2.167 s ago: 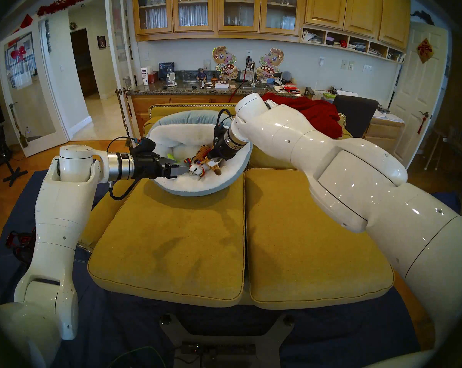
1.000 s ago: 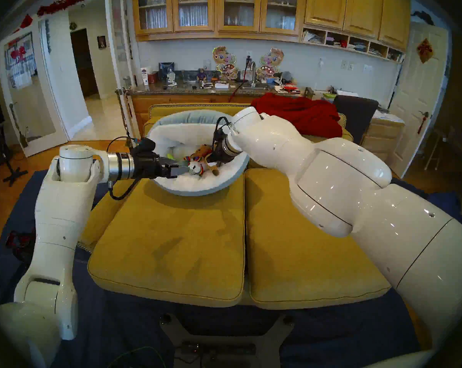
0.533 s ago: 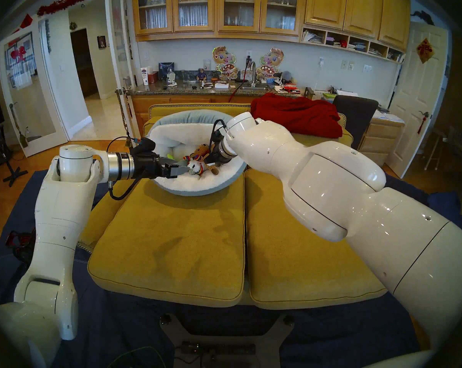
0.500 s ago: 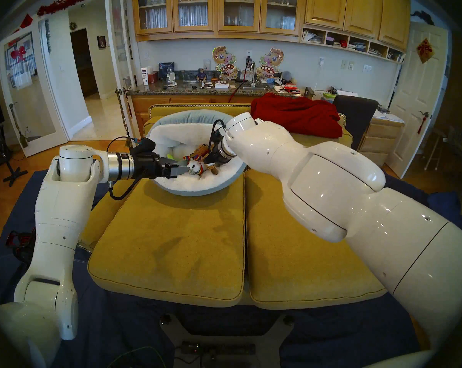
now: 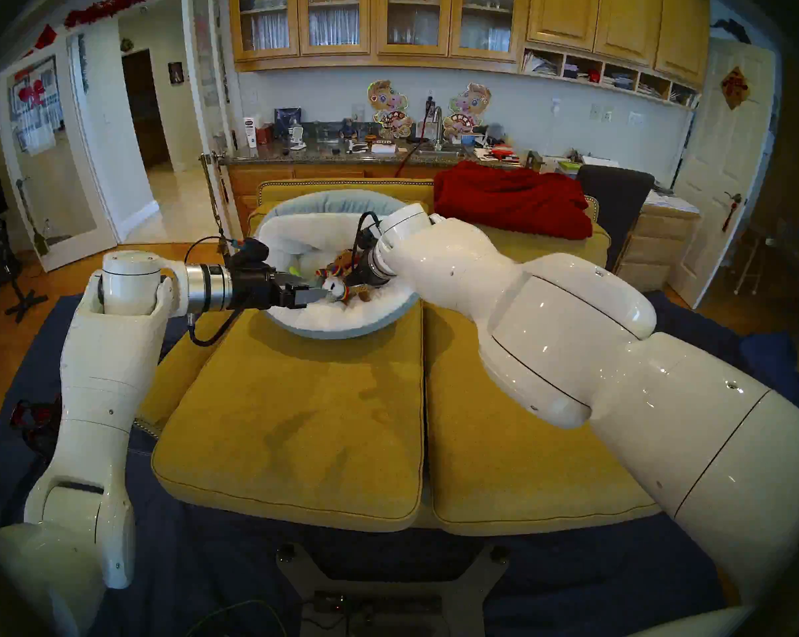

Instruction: Put toys into dog bed

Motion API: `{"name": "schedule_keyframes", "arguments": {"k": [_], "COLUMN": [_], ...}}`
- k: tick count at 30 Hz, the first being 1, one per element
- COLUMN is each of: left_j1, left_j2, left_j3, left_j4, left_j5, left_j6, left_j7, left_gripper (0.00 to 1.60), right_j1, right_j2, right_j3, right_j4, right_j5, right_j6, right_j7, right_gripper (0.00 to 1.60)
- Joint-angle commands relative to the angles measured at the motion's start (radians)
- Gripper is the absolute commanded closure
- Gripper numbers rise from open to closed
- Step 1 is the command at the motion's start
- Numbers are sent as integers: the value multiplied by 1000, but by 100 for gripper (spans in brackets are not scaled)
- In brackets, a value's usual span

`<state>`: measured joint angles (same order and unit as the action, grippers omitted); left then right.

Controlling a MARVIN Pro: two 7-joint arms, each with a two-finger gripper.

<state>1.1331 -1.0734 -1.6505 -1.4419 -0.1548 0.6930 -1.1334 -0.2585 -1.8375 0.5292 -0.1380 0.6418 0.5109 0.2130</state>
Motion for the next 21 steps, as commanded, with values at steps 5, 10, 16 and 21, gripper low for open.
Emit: {"name": "schedule_keyframes", "arguments": {"k": [5, 10, 16, 21], "left_j1": [-36, -37, -37, -34], "left_j2": [-1, -1, -1, -1], "left_j3": [-8, -8, -8, -8], "left_j4": [-20, -20, -20, -20], "left_j5": [-15, -16, -16, -13], "left_j6": [-1, 0, 0, -2], "left_j7": [-14, -16, -16, -11], "left_gripper": [0, 0, 0, 0], "right_j1": [43, 62, 99, 130], "right_j2": [24, 49, 75, 94], "right_j3": [-6, -19, -40, -43], "right_j4": [-1, -3, -12, -19], "right_j5": [-10, -23, -36, -39], "right_j6": [-5, 21, 68, 93], "right_j7": [20, 77, 166, 216], "right_gripper": [101, 0, 0, 0]}}
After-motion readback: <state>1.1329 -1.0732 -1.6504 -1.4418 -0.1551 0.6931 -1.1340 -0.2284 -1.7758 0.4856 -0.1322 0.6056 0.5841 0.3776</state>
